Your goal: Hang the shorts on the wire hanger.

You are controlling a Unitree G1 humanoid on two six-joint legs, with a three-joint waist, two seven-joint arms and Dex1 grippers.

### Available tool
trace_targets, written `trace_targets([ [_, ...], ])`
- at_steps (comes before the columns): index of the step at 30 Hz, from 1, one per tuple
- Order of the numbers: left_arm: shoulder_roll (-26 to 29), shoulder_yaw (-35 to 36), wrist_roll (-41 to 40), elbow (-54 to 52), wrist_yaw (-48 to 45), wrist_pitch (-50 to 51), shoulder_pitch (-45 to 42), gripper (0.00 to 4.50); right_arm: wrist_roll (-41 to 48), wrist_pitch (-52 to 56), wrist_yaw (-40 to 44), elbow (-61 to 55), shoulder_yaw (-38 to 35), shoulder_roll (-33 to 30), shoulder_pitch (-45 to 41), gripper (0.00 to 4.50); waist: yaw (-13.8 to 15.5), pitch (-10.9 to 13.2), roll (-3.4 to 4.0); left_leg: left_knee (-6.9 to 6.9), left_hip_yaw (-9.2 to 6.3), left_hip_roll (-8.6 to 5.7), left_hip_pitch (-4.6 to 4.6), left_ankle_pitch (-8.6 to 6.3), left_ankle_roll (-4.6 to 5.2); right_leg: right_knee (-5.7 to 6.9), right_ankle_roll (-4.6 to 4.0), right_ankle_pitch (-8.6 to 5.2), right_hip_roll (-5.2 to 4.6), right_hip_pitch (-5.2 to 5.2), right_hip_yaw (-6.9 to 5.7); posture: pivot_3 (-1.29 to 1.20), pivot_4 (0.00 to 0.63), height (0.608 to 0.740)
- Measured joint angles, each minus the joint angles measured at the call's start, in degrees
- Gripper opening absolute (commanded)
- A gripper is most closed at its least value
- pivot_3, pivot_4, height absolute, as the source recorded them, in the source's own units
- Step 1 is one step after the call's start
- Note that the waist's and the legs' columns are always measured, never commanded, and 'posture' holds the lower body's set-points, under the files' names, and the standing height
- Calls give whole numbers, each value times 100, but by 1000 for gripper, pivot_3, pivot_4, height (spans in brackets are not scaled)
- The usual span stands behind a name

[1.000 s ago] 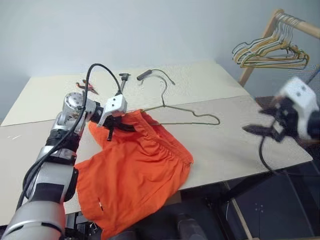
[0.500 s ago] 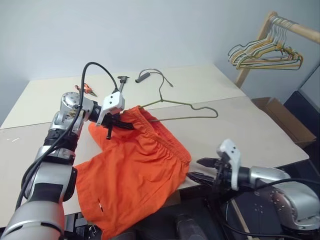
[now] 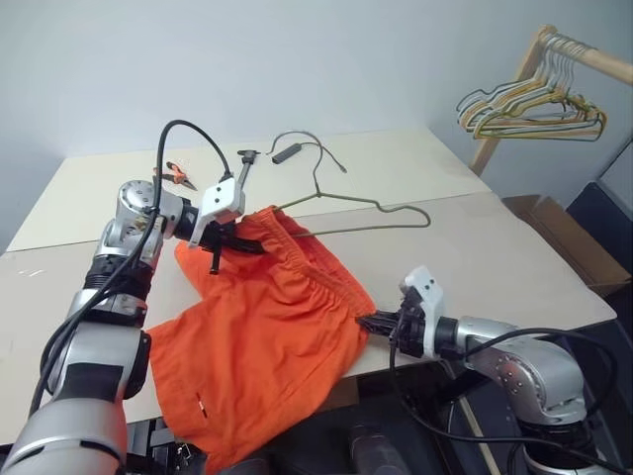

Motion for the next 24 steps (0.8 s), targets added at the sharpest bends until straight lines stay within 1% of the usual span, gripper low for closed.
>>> trace_targets([
  [5, 81, 7, -89, -186, 7, 81, 176, 0, 87, -12, -2, 254, -180, -114, -98, 7, 2, 0, 0, -1, 0, 0, 1, 0, 0, 0, 0, 0, 0, 0, 0, -147, 43, 740],
  [8, 239, 20, -201, -433, -126, 267, 359, 0, 99, -131, 22, 611, -358, -424, -335, 7, -1, 1, 1, -1, 2, 0, 2, 0, 0, -2, 0, 0, -1, 1, 1, -144, 44, 740],
  [9, 367, 5, -331, -579, -216, 300, 476, 0, 89, -223, 97, 797, -400, -605, -442, 7, -5, 1, 1, -2, 2, 1, 3, -1, 1, -2, 0, 0, 0, 1, 1, -143, 44, 740],
  [12, 954, -308, -849, -1062, -368, 236, 886, 0, 71, -595, 564, 1294, -450, -1272, -708, 7, -16, 3, 4, -6, 2, 3, 6, -3, 5, -3, -1, -1, 0, 1, 3, -133, 44, 740],
  [14, 1104, -450, -1059, -1204, -380, 210, 978, 0, 59, -828, 889, 1568, -417, -1592, -865, 7, 13, 3, 4, -4, 2, 2, 6, -3, 5, -6, 0, 0, 0, 6, 0, -129, 41, 740],
  [16, 1176, -523, -1233, -1310, -375, 177, 1033, 0, 24, -1146, 1299, 1902, -258, -1947, -1105, 7, 62, 3, 4, -3, 8, 0, 10, -3, 5, -12, 0, -1, -3, 14, -1, -125, 40, 740],
  [18, 1194, -536, -1240, -1330, -368, 177, 1034, 0, 17, -1359, 1564, 2059, -195, -2136, -1249, 7, 112, 3, 4, -3, 24, 1, 10, -5, 8, -16, 0, -1, 0, 14, -3, -121, 39, 740],
  [24, 1145, -524, -1090, -1351, -71, 238, 1071, 0, 8, -1764, 2078, 2355, 64, -2522, -1367, 7, 188, 3, 4, -2, 42, 1, 3, -6, 10, -28, 0, 0, -3, 15, -4, -117, 32, 740],
])
